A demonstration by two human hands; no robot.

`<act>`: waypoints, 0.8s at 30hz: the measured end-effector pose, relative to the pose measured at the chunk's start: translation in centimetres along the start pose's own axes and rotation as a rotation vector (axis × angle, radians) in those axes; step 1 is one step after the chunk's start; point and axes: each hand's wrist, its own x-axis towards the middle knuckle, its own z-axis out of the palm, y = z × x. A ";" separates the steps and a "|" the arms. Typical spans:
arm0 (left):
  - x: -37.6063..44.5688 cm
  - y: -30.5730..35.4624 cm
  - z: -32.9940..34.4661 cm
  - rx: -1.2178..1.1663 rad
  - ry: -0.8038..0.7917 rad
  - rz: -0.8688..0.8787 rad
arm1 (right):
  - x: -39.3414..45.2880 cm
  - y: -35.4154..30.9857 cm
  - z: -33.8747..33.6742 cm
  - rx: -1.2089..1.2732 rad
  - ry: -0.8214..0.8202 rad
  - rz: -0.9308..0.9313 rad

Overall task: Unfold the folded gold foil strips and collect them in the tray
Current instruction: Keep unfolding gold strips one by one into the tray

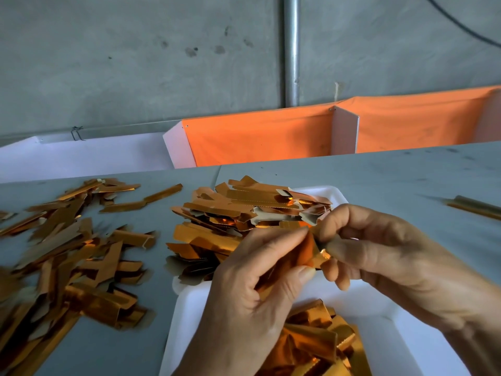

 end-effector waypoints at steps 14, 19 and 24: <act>0.2 0.4 -0.1 0.231 -0.020 0.079 | 0.0 0.0 0.1 0.093 0.013 0.111; 0.1 0.6 -0.1 0.240 -0.023 0.096 | 0.2 0.2 -0.4 0.279 -0.060 0.151; 0.2 0.5 -0.1 0.252 -0.036 0.126 | 0.3 0.4 -0.3 0.262 -0.040 0.149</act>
